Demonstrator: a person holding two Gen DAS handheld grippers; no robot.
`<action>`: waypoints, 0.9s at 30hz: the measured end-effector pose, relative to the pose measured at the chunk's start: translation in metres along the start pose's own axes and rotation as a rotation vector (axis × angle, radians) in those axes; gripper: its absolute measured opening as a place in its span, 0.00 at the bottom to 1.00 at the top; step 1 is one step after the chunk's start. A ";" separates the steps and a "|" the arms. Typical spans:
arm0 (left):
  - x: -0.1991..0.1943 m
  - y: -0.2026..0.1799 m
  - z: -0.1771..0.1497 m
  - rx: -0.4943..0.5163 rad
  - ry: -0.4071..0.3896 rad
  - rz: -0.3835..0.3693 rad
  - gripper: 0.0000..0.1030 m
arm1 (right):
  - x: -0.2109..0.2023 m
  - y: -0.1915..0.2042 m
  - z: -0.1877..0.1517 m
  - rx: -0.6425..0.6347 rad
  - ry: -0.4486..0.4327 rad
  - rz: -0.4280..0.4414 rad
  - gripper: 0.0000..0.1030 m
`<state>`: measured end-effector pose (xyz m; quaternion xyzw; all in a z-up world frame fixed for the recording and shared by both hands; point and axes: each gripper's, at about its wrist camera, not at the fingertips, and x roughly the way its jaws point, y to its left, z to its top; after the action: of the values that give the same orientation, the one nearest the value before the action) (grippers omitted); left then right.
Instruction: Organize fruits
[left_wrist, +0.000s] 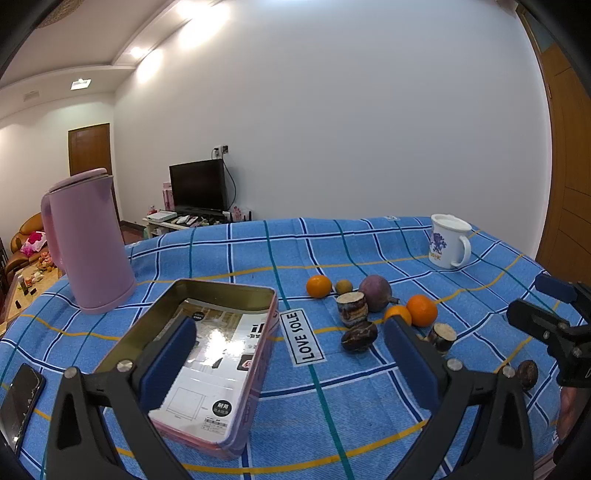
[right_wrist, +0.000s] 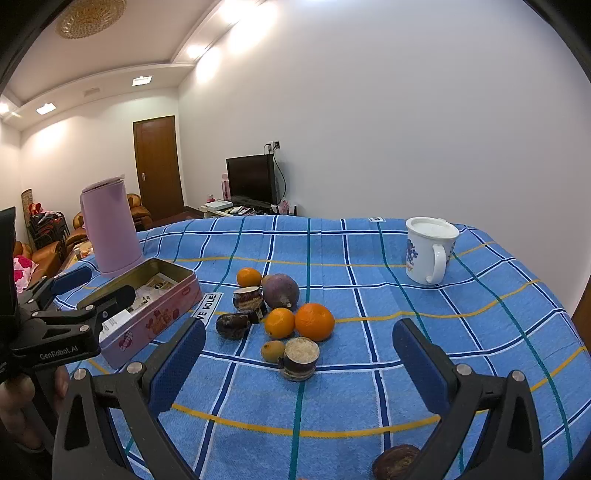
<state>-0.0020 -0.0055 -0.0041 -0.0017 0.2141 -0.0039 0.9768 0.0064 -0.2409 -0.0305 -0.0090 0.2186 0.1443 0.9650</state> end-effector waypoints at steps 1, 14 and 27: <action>0.000 0.000 0.000 0.000 0.000 0.000 1.00 | 0.000 0.000 0.000 0.000 0.002 0.001 0.99; 0.000 0.000 0.000 -0.001 0.002 -0.002 1.00 | 0.002 0.000 -0.001 0.000 0.006 0.004 0.99; 0.007 -0.011 -0.006 0.012 0.016 -0.004 1.00 | 0.001 -0.009 -0.008 -0.003 0.012 -0.018 0.99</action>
<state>0.0019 -0.0164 -0.0128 0.0037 0.2219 -0.0071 0.9750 0.0063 -0.2497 -0.0388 -0.0133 0.2242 0.1357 0.9650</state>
